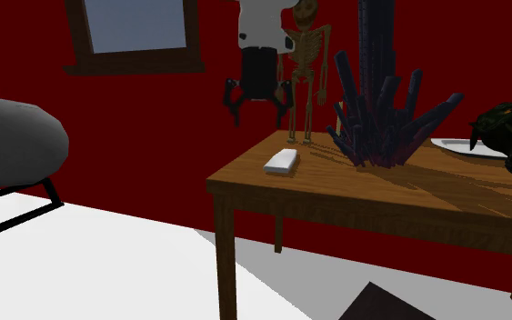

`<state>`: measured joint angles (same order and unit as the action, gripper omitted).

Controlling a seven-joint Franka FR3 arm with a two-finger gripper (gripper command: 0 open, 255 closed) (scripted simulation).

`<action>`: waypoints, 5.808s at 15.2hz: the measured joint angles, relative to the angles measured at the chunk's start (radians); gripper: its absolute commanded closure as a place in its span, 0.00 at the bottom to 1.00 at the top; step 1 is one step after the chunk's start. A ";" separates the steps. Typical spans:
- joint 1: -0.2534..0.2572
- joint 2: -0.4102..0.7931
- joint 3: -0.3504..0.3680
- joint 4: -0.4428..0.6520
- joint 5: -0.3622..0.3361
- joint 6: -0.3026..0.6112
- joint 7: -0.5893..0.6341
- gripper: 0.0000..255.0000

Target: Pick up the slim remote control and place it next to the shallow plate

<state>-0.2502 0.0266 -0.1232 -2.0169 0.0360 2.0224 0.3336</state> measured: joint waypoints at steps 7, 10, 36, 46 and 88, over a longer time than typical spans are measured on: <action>-0.055 0.201 -0.052 0.149 0.021 0.054 0.068 0.00; -0.082 0.282 -0.074 0.211 0.036 0.072 0.093 0.00; -0.106 0.388 -0.083 0.236 0.061 0.152 0.106 1.00; -0.102 0.340 -0.089 0.275 0.047 0.067 0.115 1.00; -0.599 0.440 -0.290 0.543 0.147 -0.128 -0.580 1.00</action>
<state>-0.8493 0.4667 -0.4127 -1.4735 0.1833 1.8948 -0.2464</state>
